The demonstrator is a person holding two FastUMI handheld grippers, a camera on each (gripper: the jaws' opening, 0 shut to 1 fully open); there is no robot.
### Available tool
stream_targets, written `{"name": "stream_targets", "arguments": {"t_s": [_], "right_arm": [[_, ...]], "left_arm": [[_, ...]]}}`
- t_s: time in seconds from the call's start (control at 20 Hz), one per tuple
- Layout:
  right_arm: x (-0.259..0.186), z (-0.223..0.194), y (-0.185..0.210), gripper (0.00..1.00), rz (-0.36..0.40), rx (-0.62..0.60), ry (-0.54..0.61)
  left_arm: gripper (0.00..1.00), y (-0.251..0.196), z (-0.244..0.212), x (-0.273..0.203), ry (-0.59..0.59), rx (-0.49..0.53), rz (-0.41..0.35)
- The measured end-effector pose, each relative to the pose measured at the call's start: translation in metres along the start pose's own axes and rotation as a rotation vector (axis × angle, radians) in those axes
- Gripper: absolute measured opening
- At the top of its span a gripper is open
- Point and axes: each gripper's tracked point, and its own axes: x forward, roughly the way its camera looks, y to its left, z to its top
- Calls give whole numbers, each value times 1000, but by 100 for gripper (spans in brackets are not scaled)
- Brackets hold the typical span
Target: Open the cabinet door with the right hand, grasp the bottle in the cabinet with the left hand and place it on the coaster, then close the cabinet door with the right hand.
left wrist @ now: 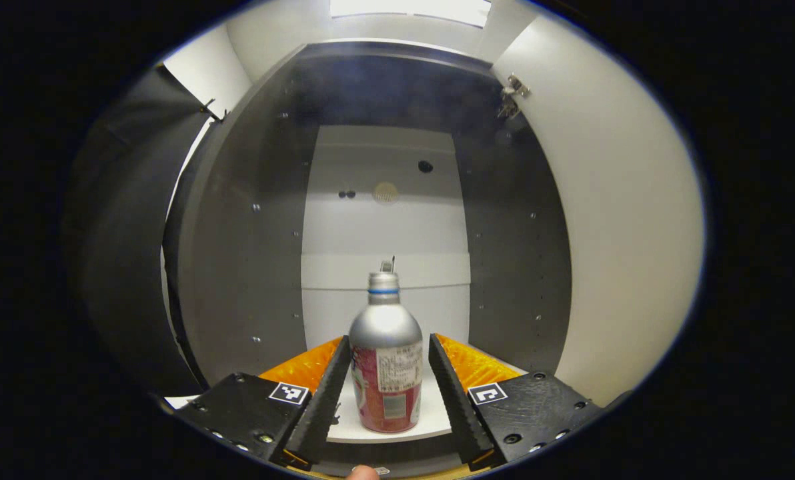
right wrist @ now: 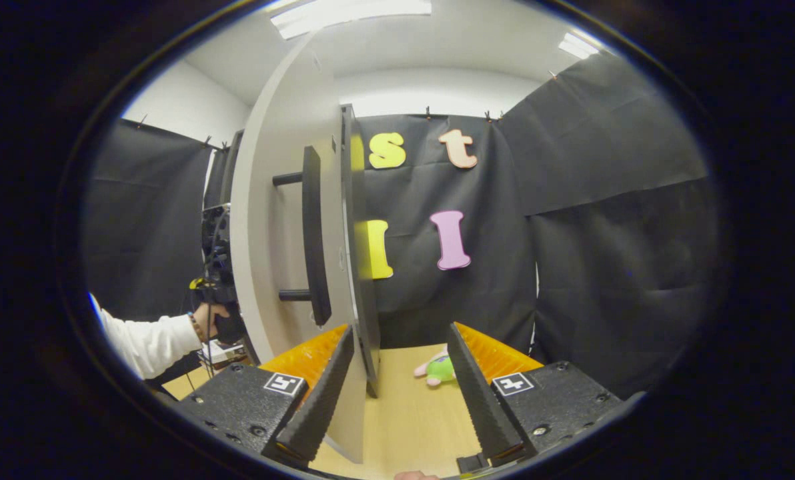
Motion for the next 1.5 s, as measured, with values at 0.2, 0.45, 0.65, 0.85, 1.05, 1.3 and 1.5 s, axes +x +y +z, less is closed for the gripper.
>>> {"name": "stream_targets", "arguments": {"t_s": [0.2, 0.45, 0.65, 0.85, 1.05, 1.3, 1.5], "right_arm": [[-10, 3, -7, 88, -5, -14, 1], [-12, 4, -19, 88, -24, 18, -8], [-7, 2, -22, 88, -27, 27, -4], [-5, -1, -22, 88, -30, 23, 0], [-1, 1, -15, 88, -10, 34, -7], [4, 5, -4, 88, 25, 34, -22], [3, 5, 1, 88, 39, 21, -23]], "left_arm": [[82, 6, -10, 18, 21, -86, 43], [75, 5, -23, 34, 73, -51, 39], [80, 2, -25, 39, 64, -39, 31], [75, 1, -20, 37, 48, -49, 23], [75, 5, 3, 10, -16, -16, 22], [74, 15, 5, -72, -71, -3, -4], [74, 42, -30, -142, -68, 55, 66]]}}
